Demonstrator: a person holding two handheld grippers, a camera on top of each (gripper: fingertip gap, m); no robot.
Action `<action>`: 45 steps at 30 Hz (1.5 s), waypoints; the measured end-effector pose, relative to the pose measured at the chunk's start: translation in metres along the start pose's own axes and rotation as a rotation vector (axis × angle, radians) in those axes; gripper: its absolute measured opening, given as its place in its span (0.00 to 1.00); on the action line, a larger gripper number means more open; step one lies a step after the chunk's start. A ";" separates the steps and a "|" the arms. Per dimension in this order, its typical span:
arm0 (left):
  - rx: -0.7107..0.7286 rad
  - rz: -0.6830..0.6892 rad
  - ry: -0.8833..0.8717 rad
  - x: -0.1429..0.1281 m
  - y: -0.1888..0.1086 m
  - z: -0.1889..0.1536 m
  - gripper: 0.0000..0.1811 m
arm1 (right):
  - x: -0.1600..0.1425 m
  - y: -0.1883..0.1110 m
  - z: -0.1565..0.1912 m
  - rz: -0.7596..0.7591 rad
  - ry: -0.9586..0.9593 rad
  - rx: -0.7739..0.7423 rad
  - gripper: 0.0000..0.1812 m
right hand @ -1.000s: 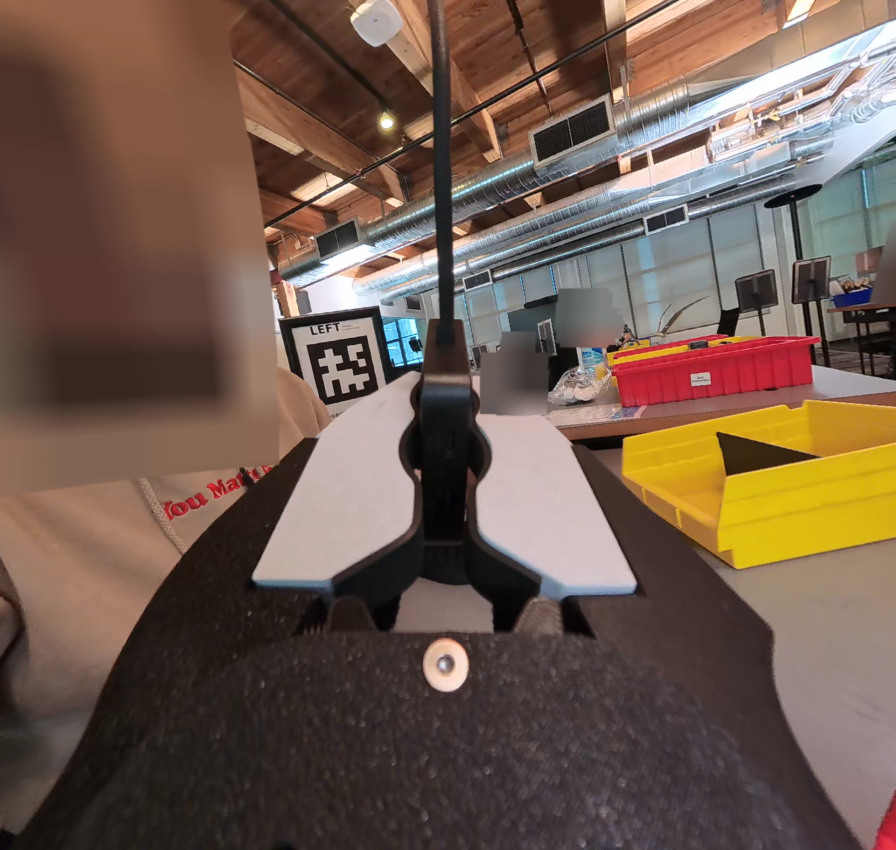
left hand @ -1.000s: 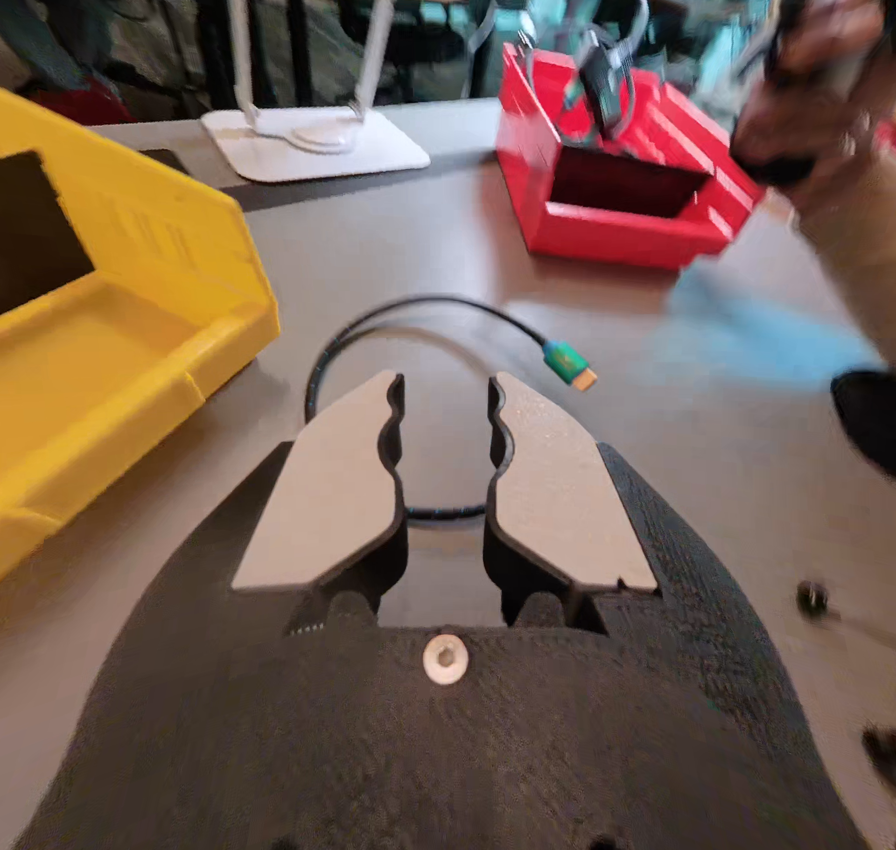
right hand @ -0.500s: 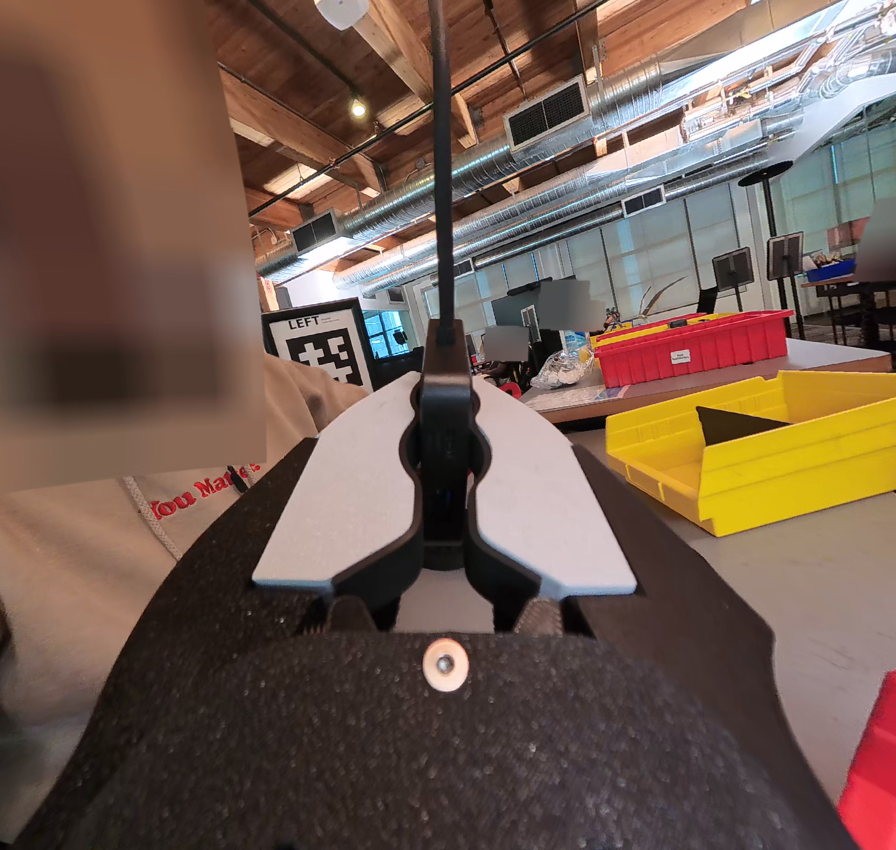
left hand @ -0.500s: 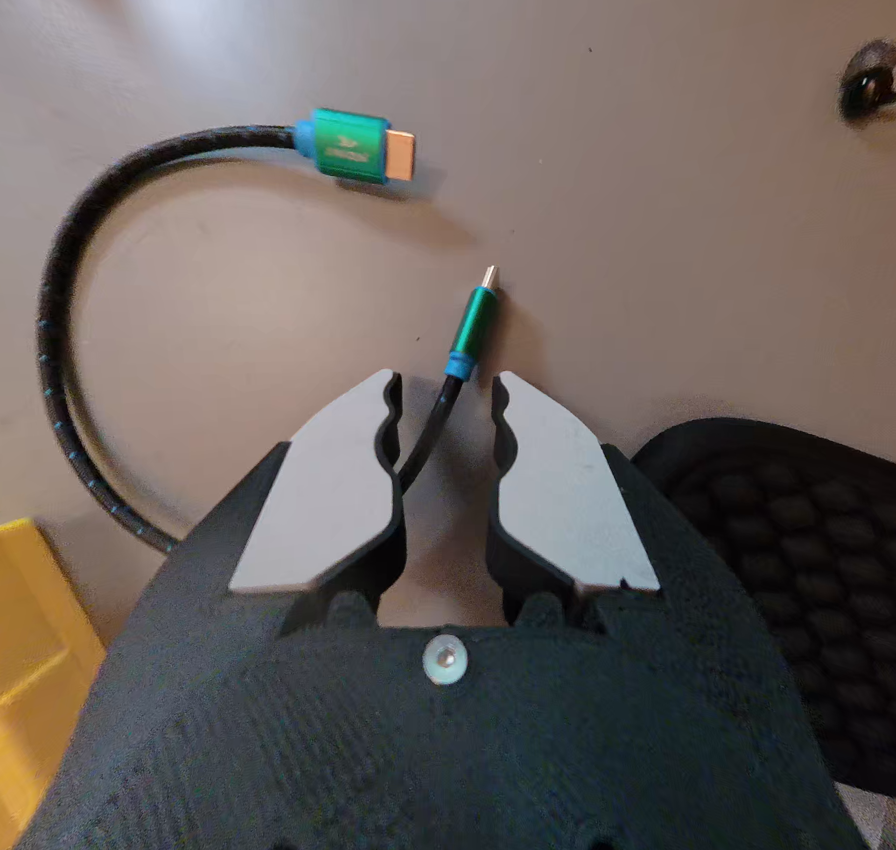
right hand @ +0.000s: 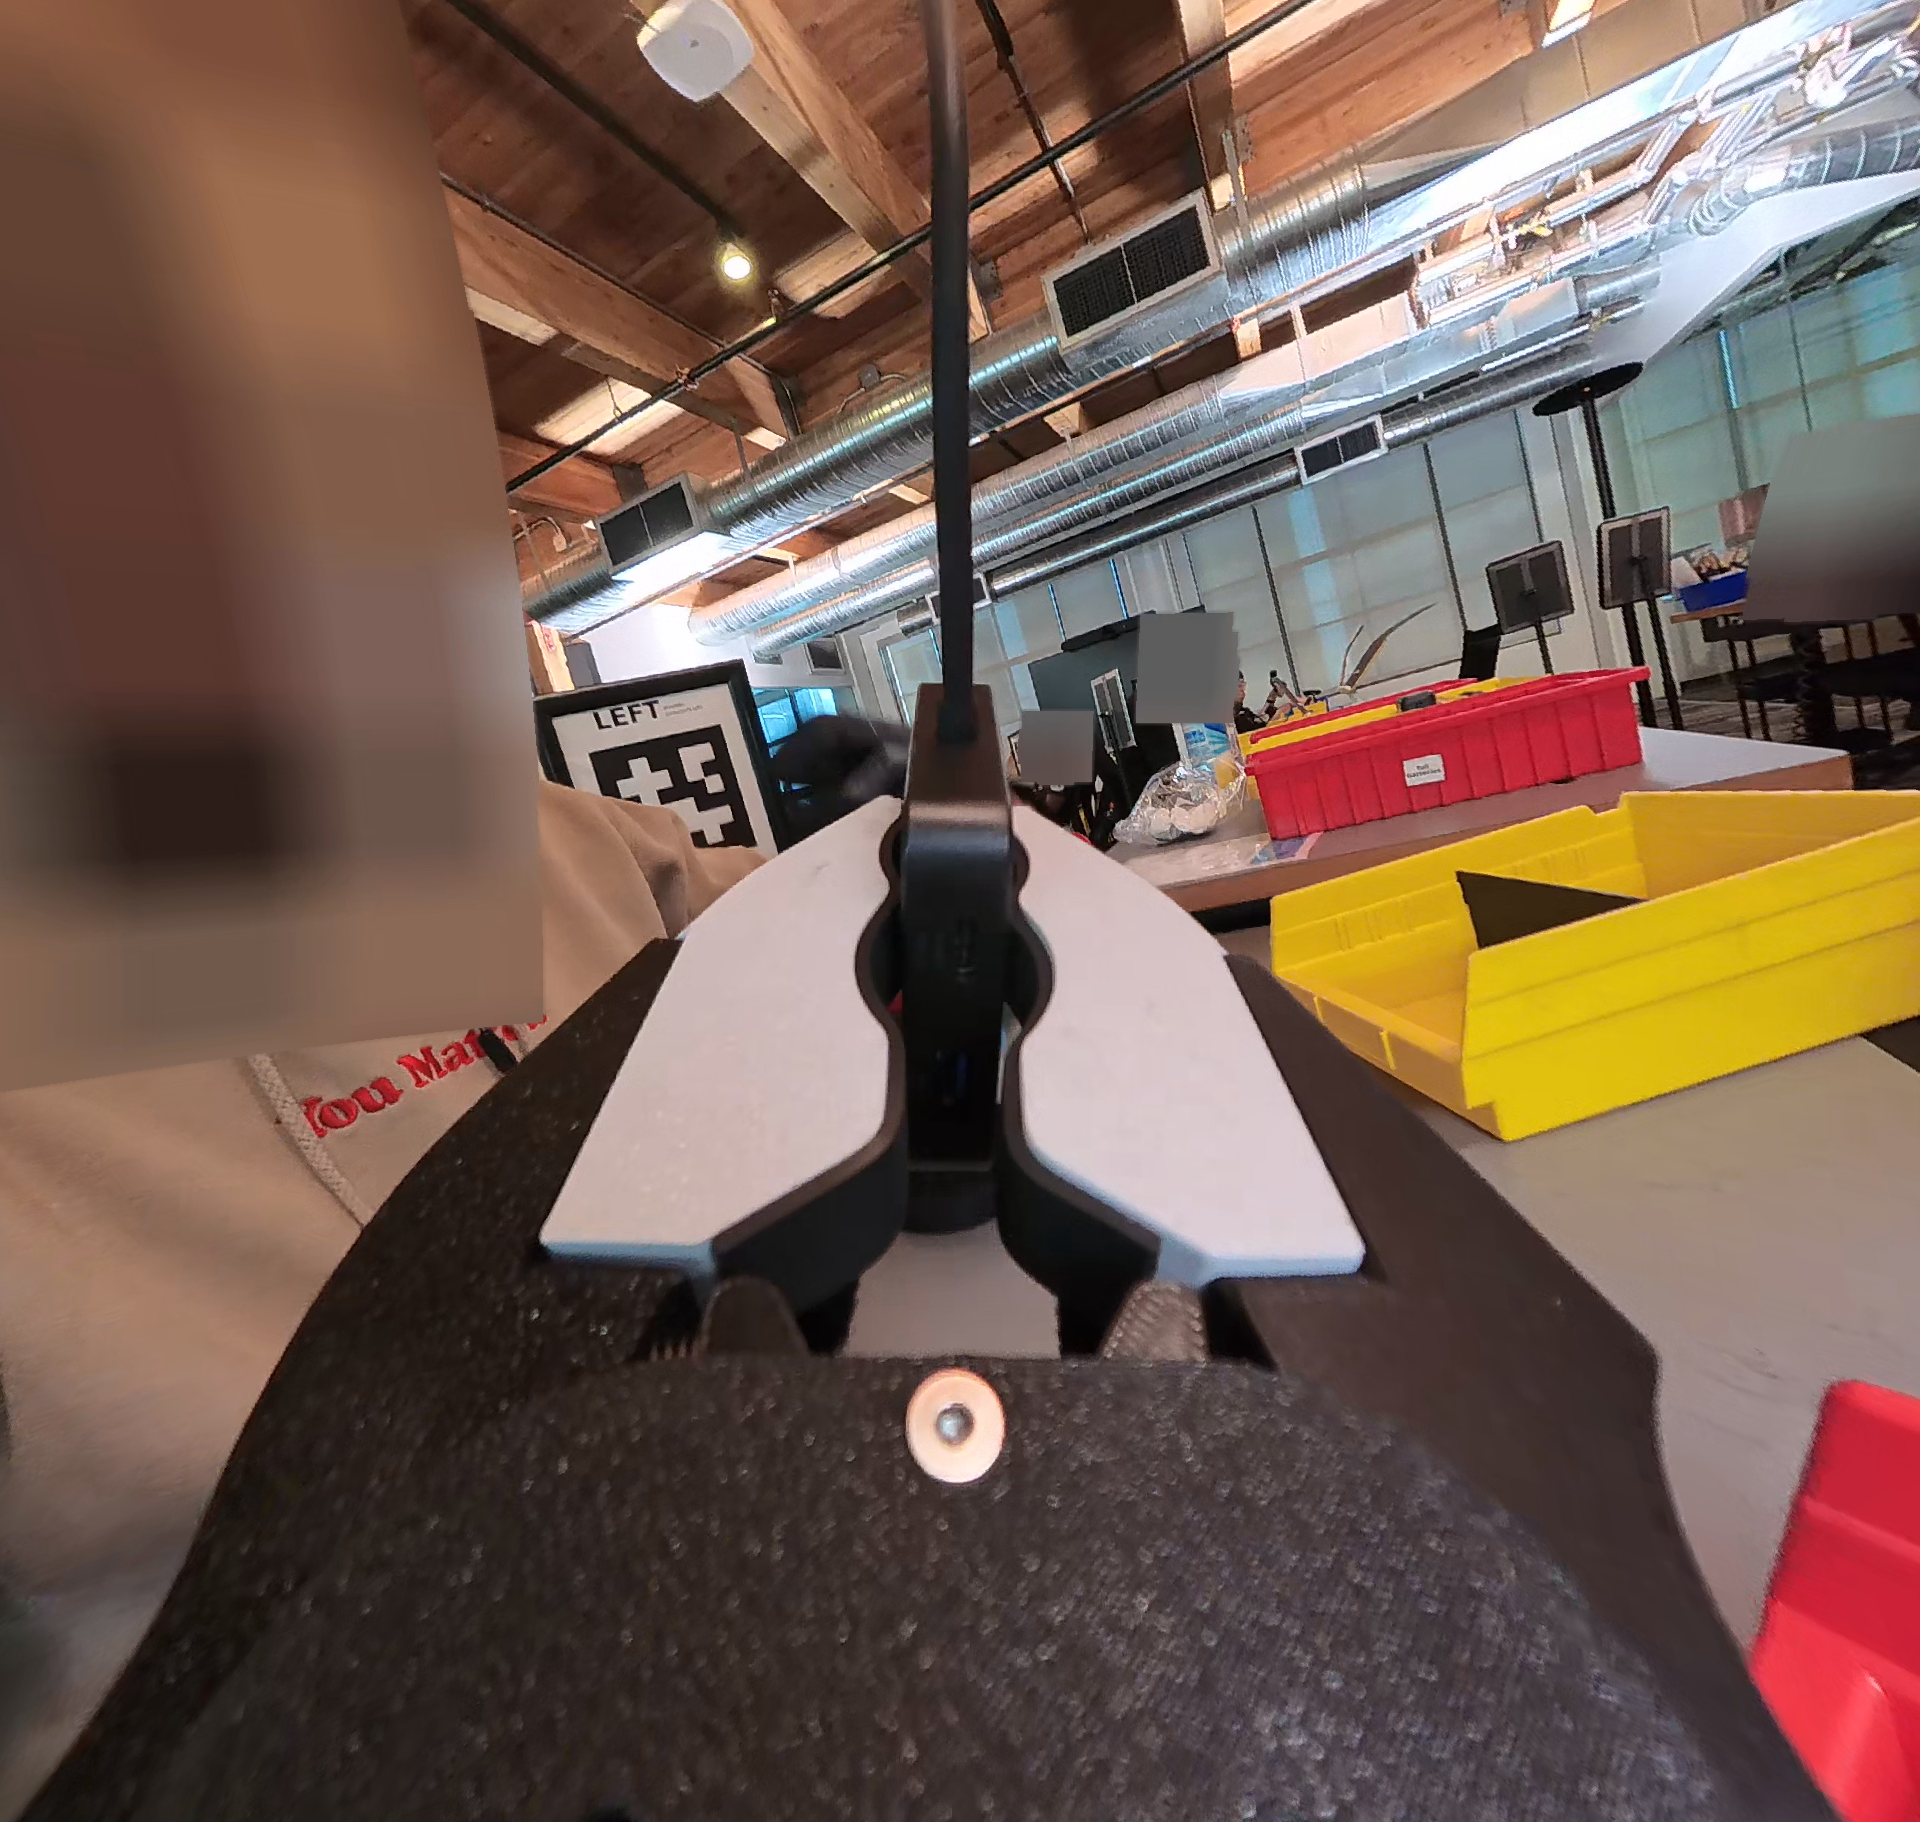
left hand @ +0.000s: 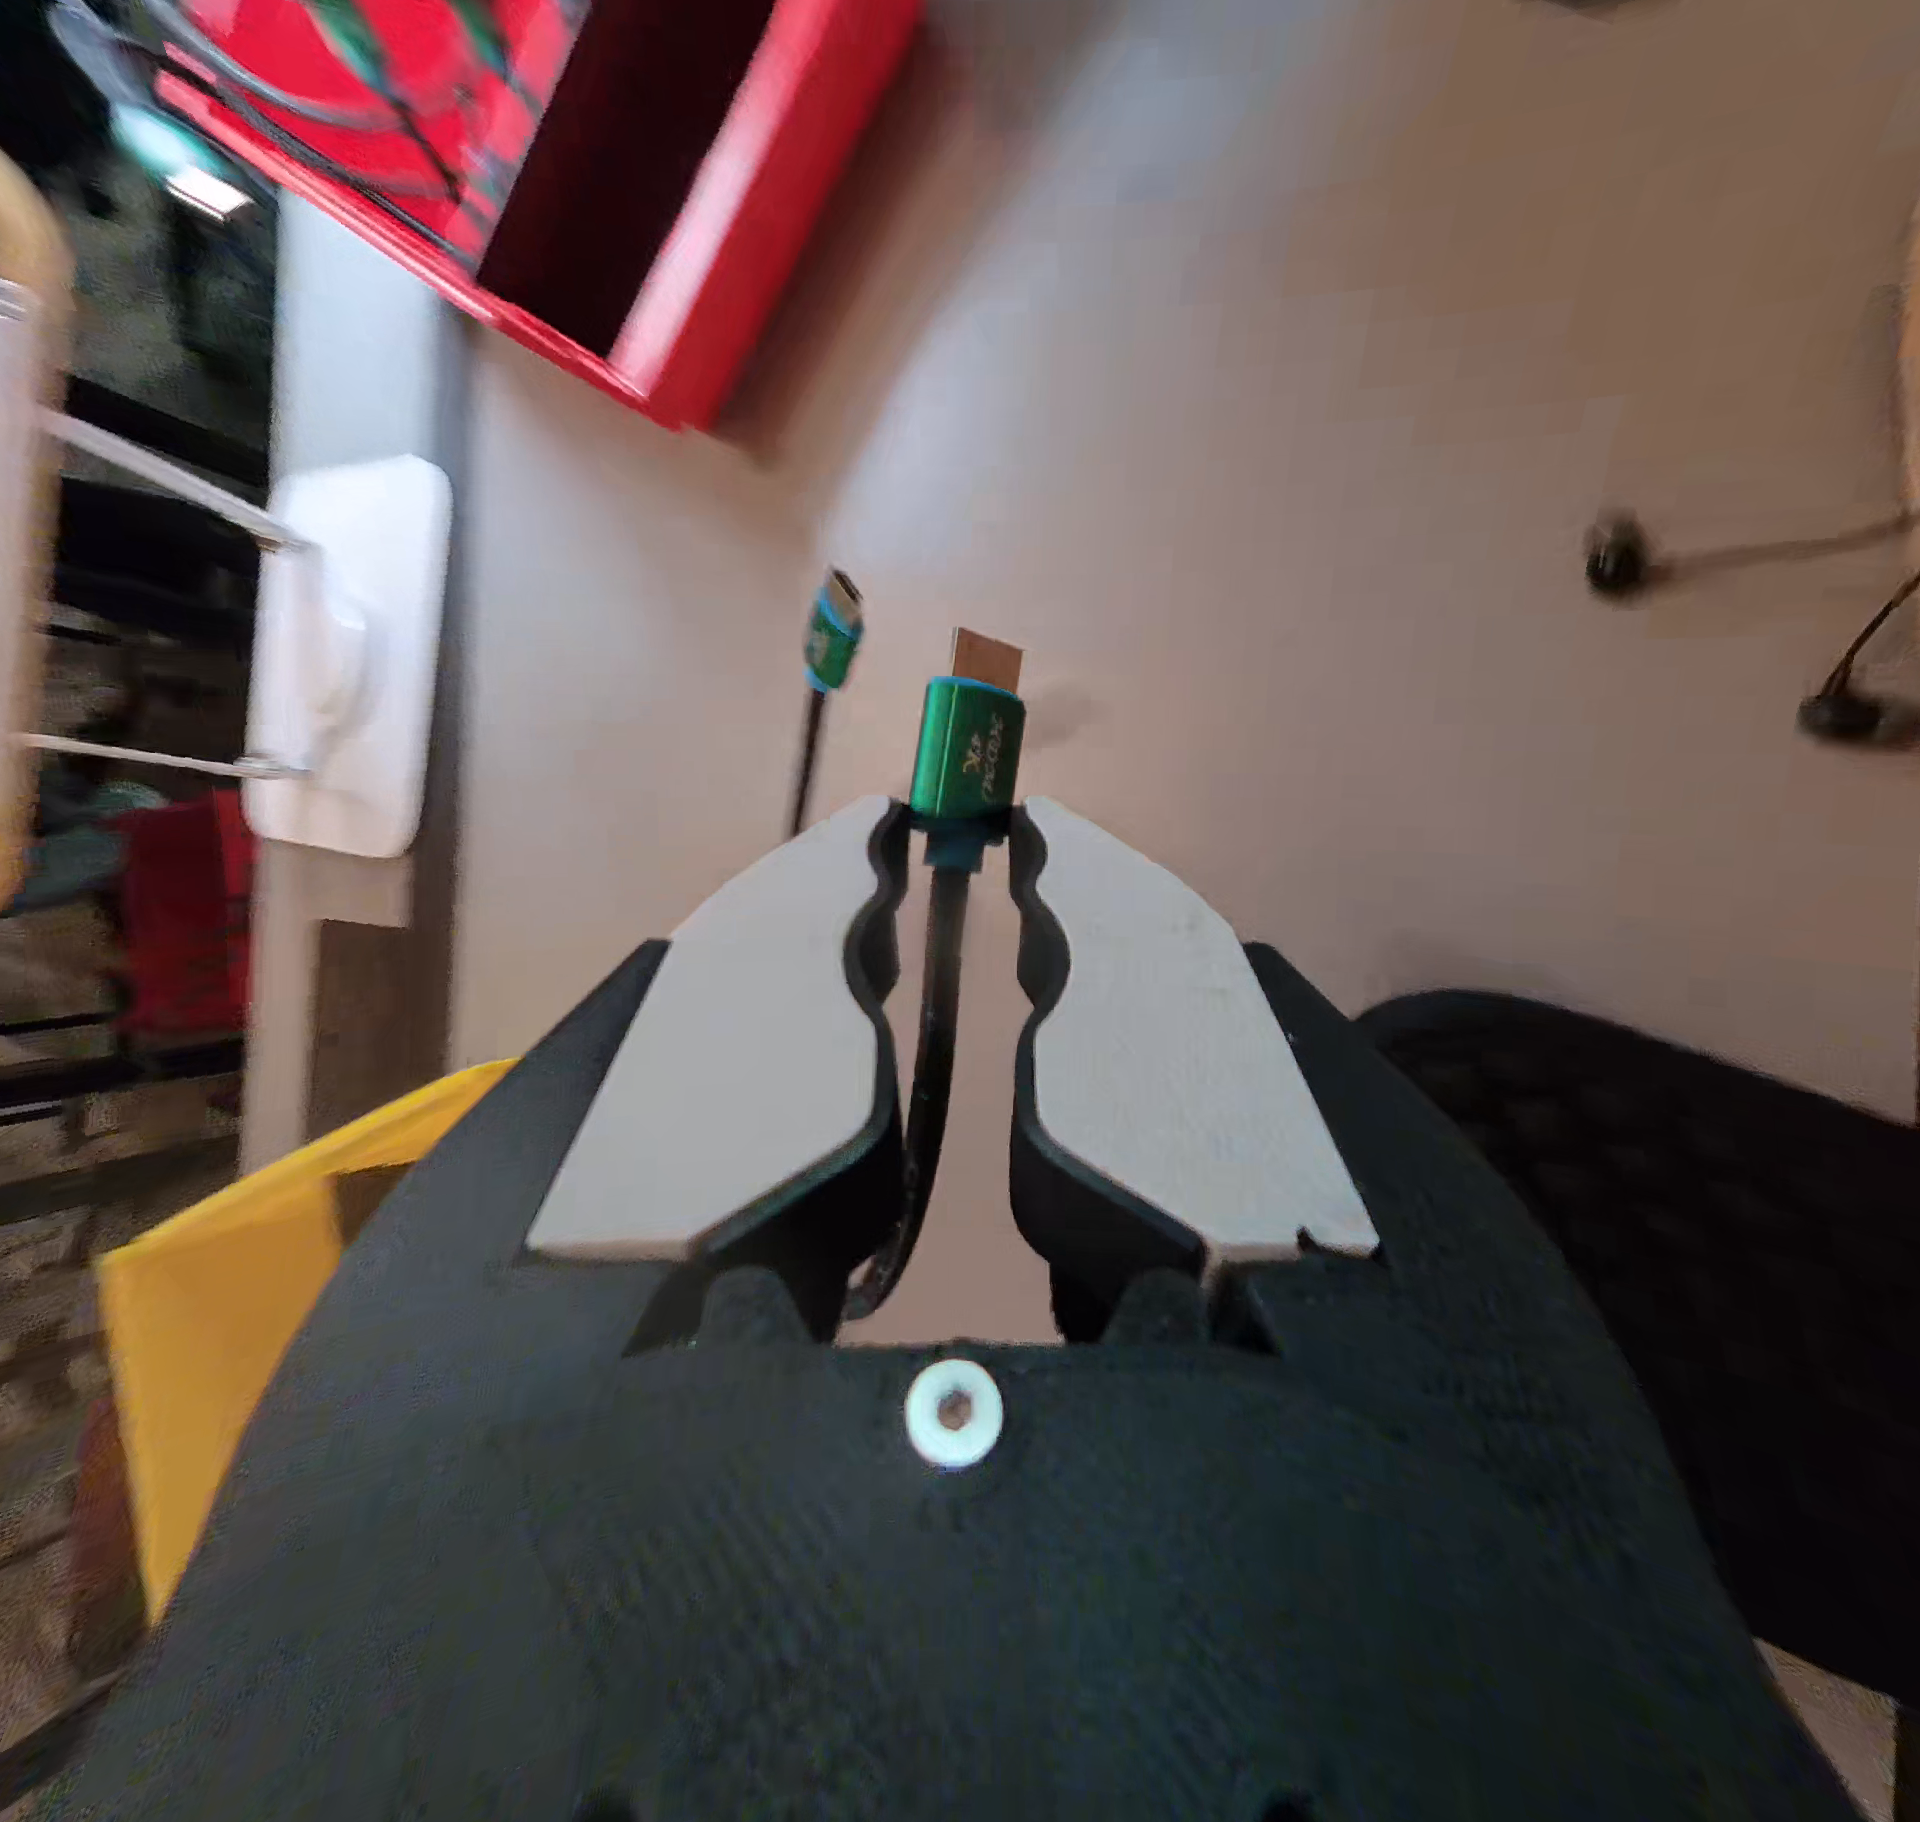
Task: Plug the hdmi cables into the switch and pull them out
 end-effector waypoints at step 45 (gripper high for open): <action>-0.312 -0.193 -0.773 -0.042 0.134 0.035 0.09 | 0.011 -0.001 0.006 -0.043 -0.029 -0.012 0.07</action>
Point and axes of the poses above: each gripper's, where its closed fingertips meet, y out along the fingers, x out of its top, z = x × y across the jaws, the point moved 5 cm from there along -y, back along the fingers, and after that the axes turned 3 degrees about -z, right-handed, at the moved point
